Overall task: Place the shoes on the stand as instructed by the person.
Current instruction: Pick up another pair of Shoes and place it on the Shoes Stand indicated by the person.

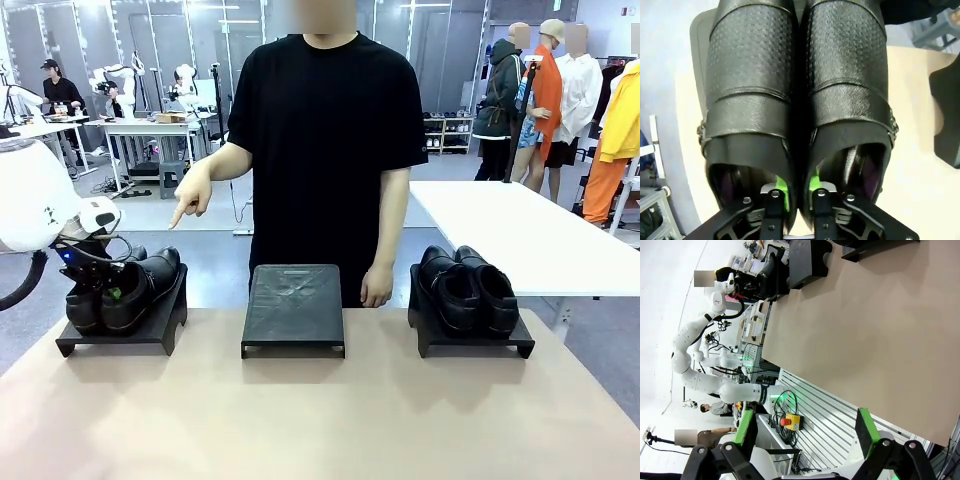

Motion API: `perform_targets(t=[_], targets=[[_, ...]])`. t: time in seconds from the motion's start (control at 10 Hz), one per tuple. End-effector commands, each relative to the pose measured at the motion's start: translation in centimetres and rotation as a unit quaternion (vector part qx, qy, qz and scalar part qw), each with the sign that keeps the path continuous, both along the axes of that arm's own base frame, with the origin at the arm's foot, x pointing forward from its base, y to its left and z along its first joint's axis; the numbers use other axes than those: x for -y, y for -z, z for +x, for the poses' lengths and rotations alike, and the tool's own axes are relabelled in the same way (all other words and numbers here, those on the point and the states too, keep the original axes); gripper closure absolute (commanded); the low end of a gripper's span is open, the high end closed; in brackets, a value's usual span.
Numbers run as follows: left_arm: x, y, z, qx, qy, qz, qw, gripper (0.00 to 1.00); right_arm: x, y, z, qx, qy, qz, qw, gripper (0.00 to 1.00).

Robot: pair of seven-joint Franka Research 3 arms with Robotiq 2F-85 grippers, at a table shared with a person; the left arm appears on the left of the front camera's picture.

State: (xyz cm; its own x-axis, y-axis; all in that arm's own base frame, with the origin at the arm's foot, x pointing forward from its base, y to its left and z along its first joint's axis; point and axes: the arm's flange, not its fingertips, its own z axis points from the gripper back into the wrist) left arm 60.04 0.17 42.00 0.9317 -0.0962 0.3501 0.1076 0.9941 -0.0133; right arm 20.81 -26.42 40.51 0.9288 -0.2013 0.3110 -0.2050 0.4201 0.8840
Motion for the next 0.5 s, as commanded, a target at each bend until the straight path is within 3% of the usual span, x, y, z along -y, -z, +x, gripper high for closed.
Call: perform_targets(t=[0.0,0.3,0.4], targets=[[-0.27,-0.14,0.28,0.021,0.010,0.000,1.000,0.04,0.09,-0.31,-0.21,0.002,-0.004,-0.001,1.000,0.00],[-0.27,-0.57,0.07,0.025,0.010,-0.003,1.000,0.00,0.09,-0.31,-0.21,0.002,-0.004,-0.001,1.000,0.00],[-0.28,-0.82,-0.10,0.027,0.010,-0.004,1.000,0.08,0.09,-0.31,-0.21,0.002,-0.004,-0.001,1.000,0.00]])
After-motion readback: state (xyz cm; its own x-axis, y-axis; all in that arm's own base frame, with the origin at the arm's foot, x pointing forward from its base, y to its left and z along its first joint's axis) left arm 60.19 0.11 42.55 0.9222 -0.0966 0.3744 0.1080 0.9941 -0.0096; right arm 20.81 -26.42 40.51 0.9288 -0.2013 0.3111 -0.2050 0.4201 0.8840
